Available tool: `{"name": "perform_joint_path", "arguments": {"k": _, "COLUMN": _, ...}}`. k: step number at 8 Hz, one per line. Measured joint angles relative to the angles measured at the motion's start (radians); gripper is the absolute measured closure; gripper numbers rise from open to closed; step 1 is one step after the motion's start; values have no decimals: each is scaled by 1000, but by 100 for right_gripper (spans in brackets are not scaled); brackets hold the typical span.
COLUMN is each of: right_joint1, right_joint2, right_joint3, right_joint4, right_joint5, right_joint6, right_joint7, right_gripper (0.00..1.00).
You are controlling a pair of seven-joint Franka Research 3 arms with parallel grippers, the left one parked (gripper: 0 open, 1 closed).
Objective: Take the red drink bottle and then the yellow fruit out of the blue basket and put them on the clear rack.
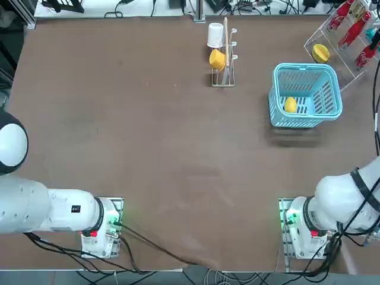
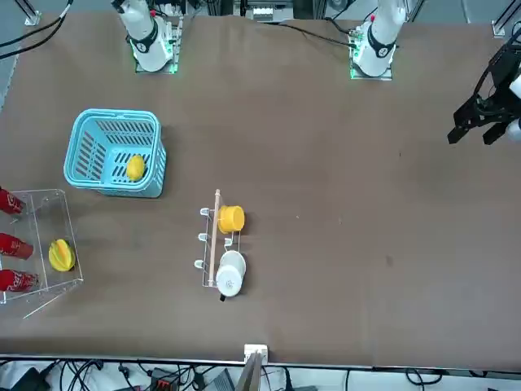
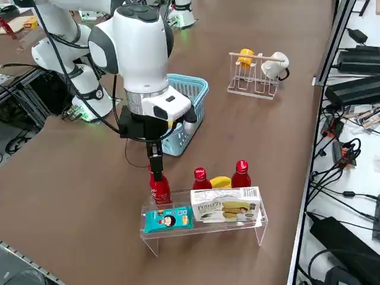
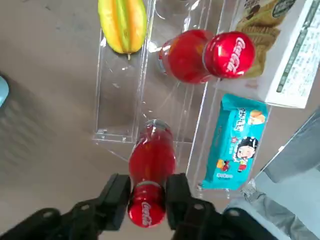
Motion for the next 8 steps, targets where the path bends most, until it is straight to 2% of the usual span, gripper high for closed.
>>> {"name": "perform_joint_path", "arguments": {"k": 2, "right_joint1": -1, "right_joint2": 0, "right_joint3": 0, "right_joint4": 6, "right_joint5": 12, "right_joint6": 0, "right_joint7": 0, "right_gripper": 9}}
{"name": "perform_joint_path", "arguments": {"k": 3, "right_joint1": -1, "right_joint2": -1, "right_joint3": 0, "right_joint4": 12, "right_joint5": 42, "right_joint6": 0, "right_joint7": 0, "right_gripper": 0}}
{"name": "perform_joint_path", "arguments": {"k": 4, "right_joint1": -2, "right_joint2": -4, "right_joint3": 0, "right_joint4": 26, "right_joint5": 69, "right_joint6": -11, "right_joint7": 0, "right_gripper": 0}}
{"name": "perform_joint_path", "arguments": {"k": 6, "right_joint1": 0, "right_joint2": -19, "right_joint3": 5, "right_joint4": 118, "right_joint5": 111, "right_joint6": -128, "right_joint7": 0, "right_gripper": 0}}
{"name": "perform_joint_path", "arguments": {"k": 8, "right_joint1": 15, "right_joint2": -52, "right_joint3": 19, "right_joint4": 185, "right_joint5": 181, "right_joint6": -224, "right_joint7": 70, "right_gripper": 0}}
